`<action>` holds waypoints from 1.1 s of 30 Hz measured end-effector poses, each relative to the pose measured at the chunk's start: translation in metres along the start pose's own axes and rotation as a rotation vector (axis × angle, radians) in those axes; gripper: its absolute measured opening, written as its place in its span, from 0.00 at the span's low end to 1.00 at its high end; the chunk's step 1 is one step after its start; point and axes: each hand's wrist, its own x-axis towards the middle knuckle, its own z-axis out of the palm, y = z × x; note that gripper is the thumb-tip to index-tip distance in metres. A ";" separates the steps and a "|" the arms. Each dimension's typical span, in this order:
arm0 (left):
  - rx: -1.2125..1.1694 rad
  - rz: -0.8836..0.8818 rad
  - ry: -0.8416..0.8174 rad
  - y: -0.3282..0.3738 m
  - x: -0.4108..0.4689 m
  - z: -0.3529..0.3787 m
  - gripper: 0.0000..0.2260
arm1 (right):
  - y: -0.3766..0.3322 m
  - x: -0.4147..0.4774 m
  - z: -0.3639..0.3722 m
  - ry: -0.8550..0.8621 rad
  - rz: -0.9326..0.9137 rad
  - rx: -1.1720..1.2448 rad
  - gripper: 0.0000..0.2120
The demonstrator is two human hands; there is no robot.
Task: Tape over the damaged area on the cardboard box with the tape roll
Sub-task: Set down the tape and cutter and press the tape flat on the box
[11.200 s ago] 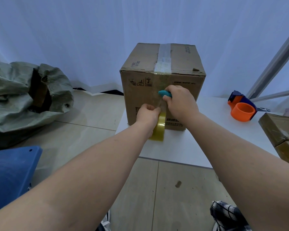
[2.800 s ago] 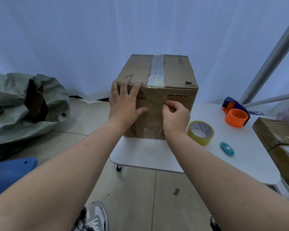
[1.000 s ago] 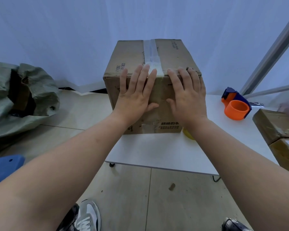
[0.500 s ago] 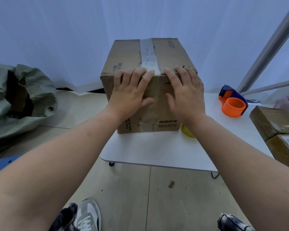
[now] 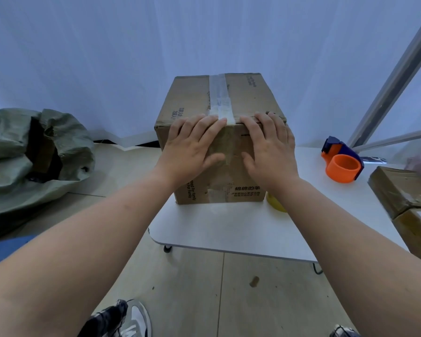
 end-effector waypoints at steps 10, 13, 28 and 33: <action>0.069 0.080 -0.085 -0.006 -0.002 0.001 0.45 | 0.005 -0.001 -0.003 -0.077 -0.031 -0.001 0.34; -0.044 -0.085 -0.001 0.011 0.005 0.001 0.30 | 0.005 -0.002 -0.001 -0.059 -0.026 -0.007 0.34; 0.213 -0.162 -0.167 0.034 0.001 0.007 0.50 | -0.002 -0.002 0.000 -0.065 0.021 0.003 0.36; 0.130 -0.129 -0.099 0.024 0.011 -0.011 0.34 | -0.001 -0.004 -0.004 -0.079 0.009 0.000 0.34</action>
